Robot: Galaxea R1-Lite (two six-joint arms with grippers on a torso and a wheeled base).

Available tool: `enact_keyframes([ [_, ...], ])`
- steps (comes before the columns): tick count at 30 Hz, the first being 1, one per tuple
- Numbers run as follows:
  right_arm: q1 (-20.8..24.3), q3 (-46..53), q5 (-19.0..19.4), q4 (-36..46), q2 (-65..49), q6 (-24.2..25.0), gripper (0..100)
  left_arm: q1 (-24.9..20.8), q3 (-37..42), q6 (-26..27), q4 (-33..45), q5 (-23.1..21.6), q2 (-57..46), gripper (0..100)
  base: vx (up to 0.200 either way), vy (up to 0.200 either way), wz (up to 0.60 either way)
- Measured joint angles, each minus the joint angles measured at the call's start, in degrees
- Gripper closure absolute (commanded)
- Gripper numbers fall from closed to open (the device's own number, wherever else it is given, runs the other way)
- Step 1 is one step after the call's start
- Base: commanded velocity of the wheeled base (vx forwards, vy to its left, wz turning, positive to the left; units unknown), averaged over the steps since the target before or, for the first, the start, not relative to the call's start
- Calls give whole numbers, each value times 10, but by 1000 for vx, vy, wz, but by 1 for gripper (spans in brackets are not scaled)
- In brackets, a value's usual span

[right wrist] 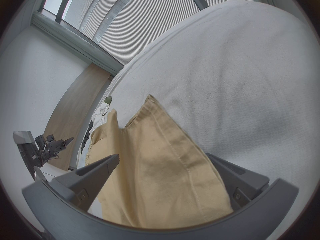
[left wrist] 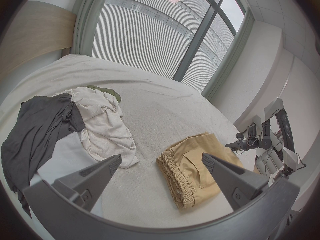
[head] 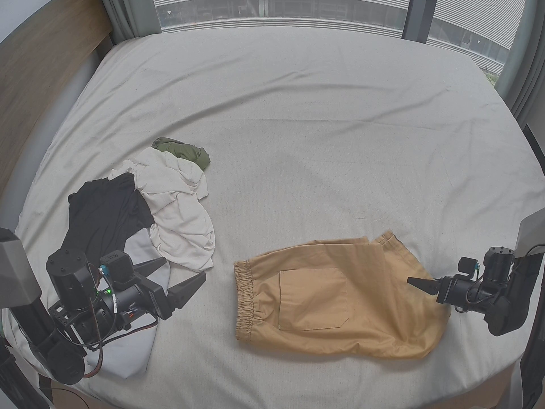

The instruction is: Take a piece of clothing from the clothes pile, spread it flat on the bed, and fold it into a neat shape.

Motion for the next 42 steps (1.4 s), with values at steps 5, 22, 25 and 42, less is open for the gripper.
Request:
enact_keyframes([
  [5, 4, -5, 2, 1, 3, 0, 100, 0, 0, 0, 0, 0, -1, 0, 0, 0, 0],
  [22, -10, -2, 2, 1, 0, 0, 100, 0, -1, 0, 0, 0, -1, 0, 0, 0, 0],
  [25, -15, 0, 3, 0, 0, -1, 100, 0, -1, 0, 0, 0, -1, 0, 0, 0, 0],
  [42, -41, 44, -1, -16, -1, -5, 100, 1, -1, -14, 0, -1, -10, 0, 0, 0, 0],
])
